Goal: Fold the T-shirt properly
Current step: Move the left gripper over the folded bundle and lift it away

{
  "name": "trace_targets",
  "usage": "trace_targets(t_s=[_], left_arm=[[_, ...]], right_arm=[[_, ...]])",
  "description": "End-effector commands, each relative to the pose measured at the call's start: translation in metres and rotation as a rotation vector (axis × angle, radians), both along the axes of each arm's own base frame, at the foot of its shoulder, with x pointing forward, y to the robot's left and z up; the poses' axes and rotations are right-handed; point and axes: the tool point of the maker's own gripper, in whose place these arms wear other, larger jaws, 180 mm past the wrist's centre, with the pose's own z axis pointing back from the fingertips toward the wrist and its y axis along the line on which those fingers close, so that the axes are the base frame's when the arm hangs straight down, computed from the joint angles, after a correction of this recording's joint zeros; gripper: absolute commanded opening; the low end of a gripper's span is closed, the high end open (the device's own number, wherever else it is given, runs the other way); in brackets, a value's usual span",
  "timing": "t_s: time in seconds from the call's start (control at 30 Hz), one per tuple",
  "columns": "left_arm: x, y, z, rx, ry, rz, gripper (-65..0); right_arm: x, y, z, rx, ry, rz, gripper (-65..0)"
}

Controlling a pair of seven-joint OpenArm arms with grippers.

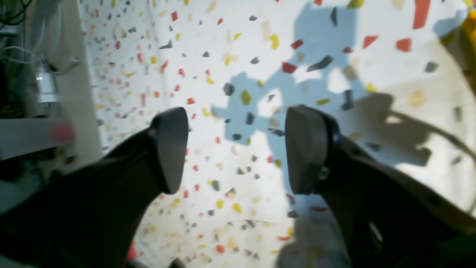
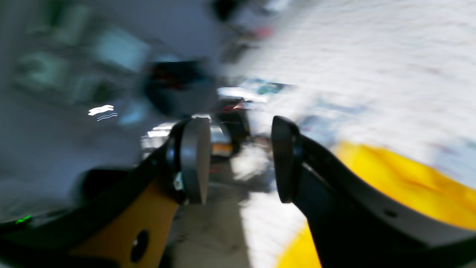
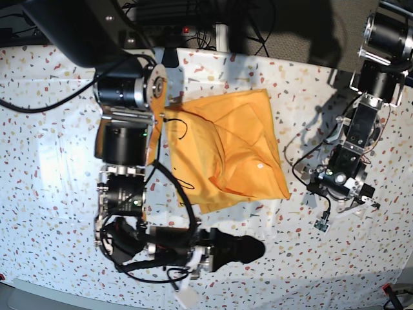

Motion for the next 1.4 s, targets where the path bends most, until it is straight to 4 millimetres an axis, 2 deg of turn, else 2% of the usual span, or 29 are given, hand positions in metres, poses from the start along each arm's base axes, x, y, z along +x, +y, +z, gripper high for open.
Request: trace_targets(t_s=[0.0, 0.07, 0.17, 0.23, 0.33, 0.4, 0.47, 0.63, 0.77, 0.93, 1.07, 1.17, 1.27, 1.37], left_arm=[[0.018, -0.008, 0.026, -0.044, -0.095, -0.024, -25.1], [0.021, -0.029, 0.035, -0.139, -0.135, -0.071, -25.1], [0.020, -0.063, 0.058, -0.242, -0.168, -0.179, -25.1], [0.013, -0.090, 0.078, -0.318, -0.187, -0.270, -25.1], [-0.007, -0.132, 0.098, -0.440, -0.185, -0.428, -25.1], [-0.026, -0.153, 0.094, -0.496, -0.146, -0.525, -25.1], [-0.043, -0.166, 0.077, -0.522, -0.088, -0.582, -25.1], [-0.086, -0.180, 0.037, -0.531, 0.042, -0.683, -25.1], [-0.104, -0.182, 0.021, -0.545, 0.091, -0.699, -25.1], [-0.125, -0.185, 0.005, -0.585, 0.161, -0.685, -25.1], [-0.148, -0.195, 0.005, -0.651, 0.207, -0.698, -25.1], [-0.145, -0.198, 0.017, -0.654, 0.125, -0.693, -25.1], [-0.128, -0.179, 0.014, -0.562, 0.065, -0.599, -25.1], [-0.124, -0.161, 0.004, -0.498, 0.073, -0.496, -25.1]], right_arm=[[0.012, -0.016, 0.014, -0.046, -0.057, -0.037, -39.2], [0.021, -0.054, -0.013, -0.226, -0.035, -0.112, -39.2], [0.027, -0.110, -0.042, -0.375, -0.011, -0.221, -39.2], [0.020, -0.136, -0.060, -0.435, 0.021, -0.246, -39.2], [0.005, -0.169, -0.087, -0.504, 0.077, -0.269, -39.2], [-0.006, -0.189, -0.101, -0.539, 0.110, -0.288, -39.2], [-0.016, -0.209, -0.113, -0.574, 0.140, -0.307, -39.2], [-0.032, -0.247, -0.126, -0.636, 0.178, -0.351, -39.2], [-0.033, -0.260, -0.122, -0.650, 0.177, -0.372, -39.2], [-0.032, -0.258, -0.119, -0.621, 0.171, -0.374, -39.2], [-0.032, -0.258, -0.119, -0.619, 0.171, -0.373, -39.2], [-0.031, -0.257, -0.118, -0.613, 0.169, -0.372, -39.2], [-0.031, -0.255, -0.116, -0.597, 0.166, -0.369, -39.2], [-0.031, -0.255, -0.116, -0.598, 0.167, -0.370, -39.2]])
